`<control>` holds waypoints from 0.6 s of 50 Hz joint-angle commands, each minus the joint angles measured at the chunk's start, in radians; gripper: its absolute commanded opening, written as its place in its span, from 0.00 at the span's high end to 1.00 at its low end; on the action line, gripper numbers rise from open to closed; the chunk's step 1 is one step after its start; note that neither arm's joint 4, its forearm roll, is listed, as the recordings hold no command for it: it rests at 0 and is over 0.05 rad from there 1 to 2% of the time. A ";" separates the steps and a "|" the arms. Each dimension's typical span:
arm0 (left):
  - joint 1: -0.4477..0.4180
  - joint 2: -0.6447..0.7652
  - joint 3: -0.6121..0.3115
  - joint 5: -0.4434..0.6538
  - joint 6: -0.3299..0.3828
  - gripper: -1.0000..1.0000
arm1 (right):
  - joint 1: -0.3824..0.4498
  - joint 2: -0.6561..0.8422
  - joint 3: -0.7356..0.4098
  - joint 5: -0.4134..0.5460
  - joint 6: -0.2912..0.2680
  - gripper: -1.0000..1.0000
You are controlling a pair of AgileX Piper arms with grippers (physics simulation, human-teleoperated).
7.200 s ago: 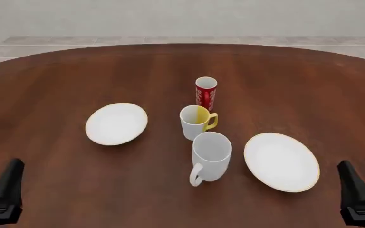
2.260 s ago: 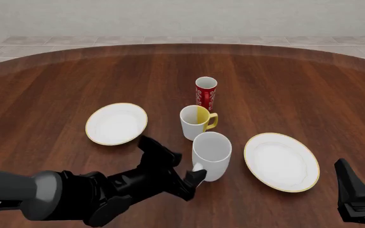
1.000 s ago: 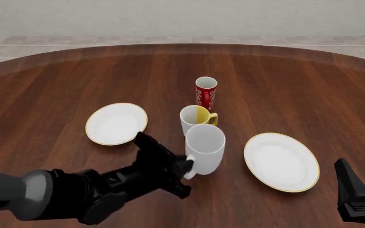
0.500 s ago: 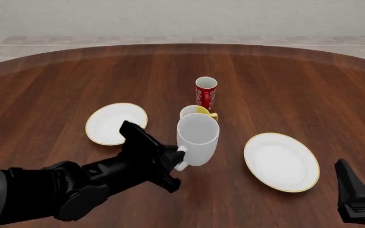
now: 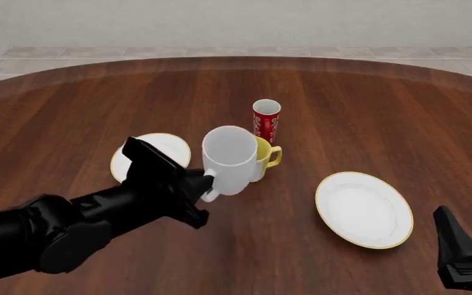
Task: Put the white mug on the left plate.
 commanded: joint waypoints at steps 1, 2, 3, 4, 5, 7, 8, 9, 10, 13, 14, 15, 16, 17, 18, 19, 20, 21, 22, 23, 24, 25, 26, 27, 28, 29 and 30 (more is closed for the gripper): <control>0.060 -0.040 -0.006 0.030 0.023 1.00 | 0.000 0.001 0.000 -0.001 0.002 0.00; 0.067 -0.046 -0.010 0.037 0.025 1.00 | -0.001 0.002 0.000 -0.002 0.002 0.00; 0.071 -0.050 -0.012 0.041 0.024 1.00 | 0.000 0.003 -0.001 -0.002 0.001 0.00; 0.080 -0.052 -0.014 0.044 0.023 1.00 | 0.000 0.004 -0.001 -0.003 0.001 0.00; 0.082 -0.052 -0.014 0.043 0.025 1.00 | 0.000 0.004 -0.001 -0.003 0.001 0.00; 0.095 -0.055 -0.016 0.046 0.025 1.00 | 0.000 0.005 0.000 -0.005 0.001 0.00; 0.099 -0.057 -0.017 0.048 0.026 1.00 | 0.000 0.006 0.000 -0.005 0.001 0.00; 0.101 -0.058 -0.018 0.050 0.027 1.00 | 0.001 0.007 0.000 -0.006 0.000 0.00; 0.101 -0.058 -0.018 0.050 0.027 1.00 | 0.001 0.007 0.000 -0.006 0.001 0.00; 0.121 -0.058 -0.018 0.047 0.028 1.00 | 0.001 0.008 0.001 -0.008 0.000 0.00; 0.125 -0.060 -0.019 0.049 0.028 1.00 | 0.001 0.009 0.002 -0.009 0.000 0.00; 0.128 -0.059 -0.020 0.049 0.028 1.00 | 0.001 0.010 0.002 -0.010 0.001 0.00; 0.137 -0.061 -0.021 0.051 0.028 1.00 | 0.001 0.010 0.002 -0.010 0.000 0.00; 0.138 -0.063 -0.021 0.052 0.026 1.00 | 0.001 0.011 0.002 -0.011 0.000 0.00; 0.146 -0.065 -0.021 0.051 0.031 1.00 | 0.001 0.012 0.002 -0.012 0.000 0.00; 0.151 -0.070 -0.024 0.057 0.028 1.00 | 0.001 0.012 0.002 -0.012 0.000 0.00; 0.155 -0.071 -0.025 0.058 0.027 1.00 | 0.001 0.012 0.002 -0.012 0.000 0.00; 0.159 -0.071 -0.025 0.057 0.031 1.00 | 0.002 0.013 0.003 -0.012 0.000 0.00; 0.165 -0.073 -0.026 0.059 0.028 1.00 | 0.002 0.013 0.003 -0.013 0.000 0.00; 0.171 -0.074 -0.027 0.060 0.026 1.00 | 0.003 0.013 0.003 -0.012 0.000 0.00; 0.176 -0.072 -0.026 0.057 0.028 1.00 | 0.003 0.012 0.003 -0.012 0.000 0.00; 0.179 -0.074 -0.027 0.059 0.028 1.00 | 0.003 0.011 0.003 -0.011 0.000 0.00; 0.186 -0.075 -0.029 0.061 0.028 1.00 | 0.002 0.011 0.003 -0.010 0.001 0.00; 0.190 -0.076 -0.030 0.062 0.029 1.00 | 0.002 0.010 0.003 -0.010 0.001 0.00; 0.194 -0.075 -0.028 0.060 0.028 1.00 | 0.002 0.010 0.003 -0.010 0.001 0.00; 0.202 -0.077 -0.030 0.062 0.028 1.00 | 0.002 0.011 0.003 -0.010 0.002 0.00; 0.207 -0.076 -0.032 0.063 0.027 1.00 | 0.002 0.011 0.003 -0.010 0.002 0.00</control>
